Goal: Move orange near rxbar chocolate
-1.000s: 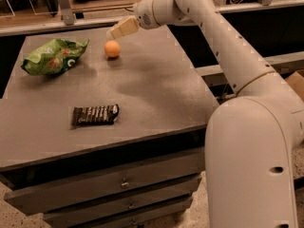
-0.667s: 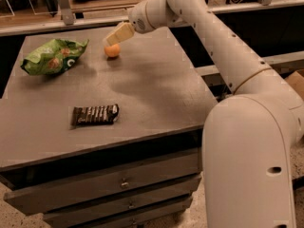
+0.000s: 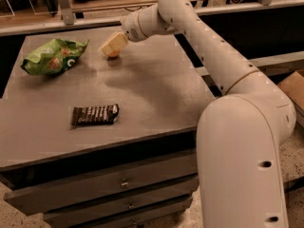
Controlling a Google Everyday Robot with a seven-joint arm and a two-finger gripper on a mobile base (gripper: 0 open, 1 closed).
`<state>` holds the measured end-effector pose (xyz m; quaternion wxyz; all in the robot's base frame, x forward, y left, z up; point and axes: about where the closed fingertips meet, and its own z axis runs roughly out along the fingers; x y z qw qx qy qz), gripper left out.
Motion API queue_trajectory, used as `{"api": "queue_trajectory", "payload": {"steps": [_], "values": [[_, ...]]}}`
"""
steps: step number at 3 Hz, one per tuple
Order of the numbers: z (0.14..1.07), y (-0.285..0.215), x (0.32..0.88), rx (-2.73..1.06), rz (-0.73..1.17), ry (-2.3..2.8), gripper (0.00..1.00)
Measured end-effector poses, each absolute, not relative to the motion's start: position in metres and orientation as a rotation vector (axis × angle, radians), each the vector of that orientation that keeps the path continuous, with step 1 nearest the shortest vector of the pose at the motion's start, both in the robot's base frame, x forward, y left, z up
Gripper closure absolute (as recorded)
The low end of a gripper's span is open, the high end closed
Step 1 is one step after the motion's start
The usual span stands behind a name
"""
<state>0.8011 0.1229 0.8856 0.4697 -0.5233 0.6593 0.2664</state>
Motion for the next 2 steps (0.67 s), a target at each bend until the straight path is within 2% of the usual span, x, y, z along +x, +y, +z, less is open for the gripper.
{"api": "queue_trajectory", "payload": {"steps": [2], "values": [[0.8637, 0.1261, 0.7983, -1.292, 0.657, 1.650, 0.00]]}}
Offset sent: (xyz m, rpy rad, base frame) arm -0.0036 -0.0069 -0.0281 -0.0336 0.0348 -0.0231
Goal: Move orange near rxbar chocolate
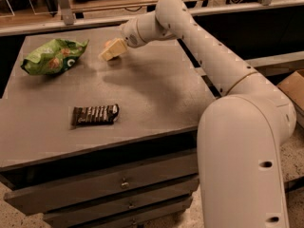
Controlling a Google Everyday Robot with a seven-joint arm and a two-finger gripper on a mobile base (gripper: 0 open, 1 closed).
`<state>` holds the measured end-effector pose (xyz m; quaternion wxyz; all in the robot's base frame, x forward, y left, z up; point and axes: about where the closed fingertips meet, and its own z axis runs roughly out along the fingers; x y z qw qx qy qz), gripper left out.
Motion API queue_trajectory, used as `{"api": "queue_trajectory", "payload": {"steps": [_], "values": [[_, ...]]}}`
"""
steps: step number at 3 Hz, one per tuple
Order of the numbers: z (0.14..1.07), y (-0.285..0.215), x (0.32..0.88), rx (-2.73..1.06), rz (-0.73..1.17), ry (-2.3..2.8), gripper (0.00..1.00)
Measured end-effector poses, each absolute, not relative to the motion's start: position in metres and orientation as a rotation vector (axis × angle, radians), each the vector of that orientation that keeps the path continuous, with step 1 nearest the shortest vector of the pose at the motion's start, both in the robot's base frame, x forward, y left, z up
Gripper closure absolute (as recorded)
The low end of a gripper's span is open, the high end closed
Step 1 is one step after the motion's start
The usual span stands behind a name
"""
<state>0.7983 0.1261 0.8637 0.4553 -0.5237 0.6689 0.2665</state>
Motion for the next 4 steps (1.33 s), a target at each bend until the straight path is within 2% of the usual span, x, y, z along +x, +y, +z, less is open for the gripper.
{"api": "queue_trajectory", "payload": {"steps": [1, 2, 4], "values": [[0.862, 0.126, 0.798, -1.292, 0.656, 1.653, 0.00], [0.860, 0.129, 0.797, -1.296, 0.662, 1.654, 0.20], [0.855, 0.136, 0.796, -1.304, 0.671, 1.654, 0.67]]}}
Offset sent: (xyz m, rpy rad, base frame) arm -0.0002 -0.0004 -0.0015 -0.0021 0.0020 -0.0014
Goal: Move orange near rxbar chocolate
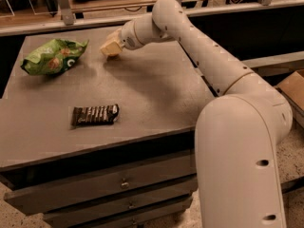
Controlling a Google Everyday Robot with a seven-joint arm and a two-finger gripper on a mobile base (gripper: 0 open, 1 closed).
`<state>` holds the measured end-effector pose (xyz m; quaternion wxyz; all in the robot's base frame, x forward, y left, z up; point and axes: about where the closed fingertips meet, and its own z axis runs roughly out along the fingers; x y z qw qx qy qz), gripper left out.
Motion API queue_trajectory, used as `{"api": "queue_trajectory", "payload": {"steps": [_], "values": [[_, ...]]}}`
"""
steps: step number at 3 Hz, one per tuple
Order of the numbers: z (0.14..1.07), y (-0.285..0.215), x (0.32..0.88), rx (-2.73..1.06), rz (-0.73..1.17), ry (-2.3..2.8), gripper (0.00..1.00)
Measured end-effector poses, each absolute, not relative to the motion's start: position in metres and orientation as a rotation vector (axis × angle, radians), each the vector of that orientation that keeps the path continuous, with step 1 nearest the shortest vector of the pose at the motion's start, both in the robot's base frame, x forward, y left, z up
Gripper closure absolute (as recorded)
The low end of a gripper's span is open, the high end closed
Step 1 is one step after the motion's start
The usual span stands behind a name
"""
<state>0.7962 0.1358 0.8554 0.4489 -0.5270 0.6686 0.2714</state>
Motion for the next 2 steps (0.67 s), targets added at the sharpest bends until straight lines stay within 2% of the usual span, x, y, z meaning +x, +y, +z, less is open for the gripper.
{"api": "queue_trajectory", "payload": {"steps": [1, 2], "values": [[0.853, 0.139, 0.795, -1.308, 0.676, 1.654, 0.90], [0.876, 0.146, 0.798, -1.303, 0.669, 1.602, 1.00]]}}
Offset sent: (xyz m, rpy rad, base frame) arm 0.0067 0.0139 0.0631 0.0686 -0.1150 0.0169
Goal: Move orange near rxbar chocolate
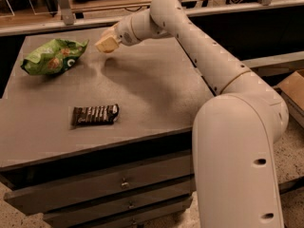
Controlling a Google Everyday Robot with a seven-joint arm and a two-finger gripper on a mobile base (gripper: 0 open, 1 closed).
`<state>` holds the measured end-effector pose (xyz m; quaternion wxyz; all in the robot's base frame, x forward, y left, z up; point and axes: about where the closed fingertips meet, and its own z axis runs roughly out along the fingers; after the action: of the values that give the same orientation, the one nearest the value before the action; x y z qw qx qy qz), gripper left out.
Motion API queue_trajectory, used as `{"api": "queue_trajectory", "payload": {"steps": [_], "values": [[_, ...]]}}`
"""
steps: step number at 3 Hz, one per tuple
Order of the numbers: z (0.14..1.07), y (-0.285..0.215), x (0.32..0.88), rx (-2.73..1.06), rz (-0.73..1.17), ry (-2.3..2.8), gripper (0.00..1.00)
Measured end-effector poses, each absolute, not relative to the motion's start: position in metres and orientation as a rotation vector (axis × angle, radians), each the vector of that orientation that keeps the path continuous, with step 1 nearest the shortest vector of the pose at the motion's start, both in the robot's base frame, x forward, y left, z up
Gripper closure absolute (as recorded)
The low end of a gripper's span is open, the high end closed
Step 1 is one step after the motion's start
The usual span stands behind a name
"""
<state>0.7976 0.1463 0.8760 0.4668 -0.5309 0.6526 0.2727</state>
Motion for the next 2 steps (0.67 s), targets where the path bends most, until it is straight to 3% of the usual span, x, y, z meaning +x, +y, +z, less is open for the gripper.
{"api": "queue_trajectory", "payload": {"steps": [2], "values": [[0.946, 0.136, 0.753, -1.252, 0.573, 1.567, 1.00]]}}
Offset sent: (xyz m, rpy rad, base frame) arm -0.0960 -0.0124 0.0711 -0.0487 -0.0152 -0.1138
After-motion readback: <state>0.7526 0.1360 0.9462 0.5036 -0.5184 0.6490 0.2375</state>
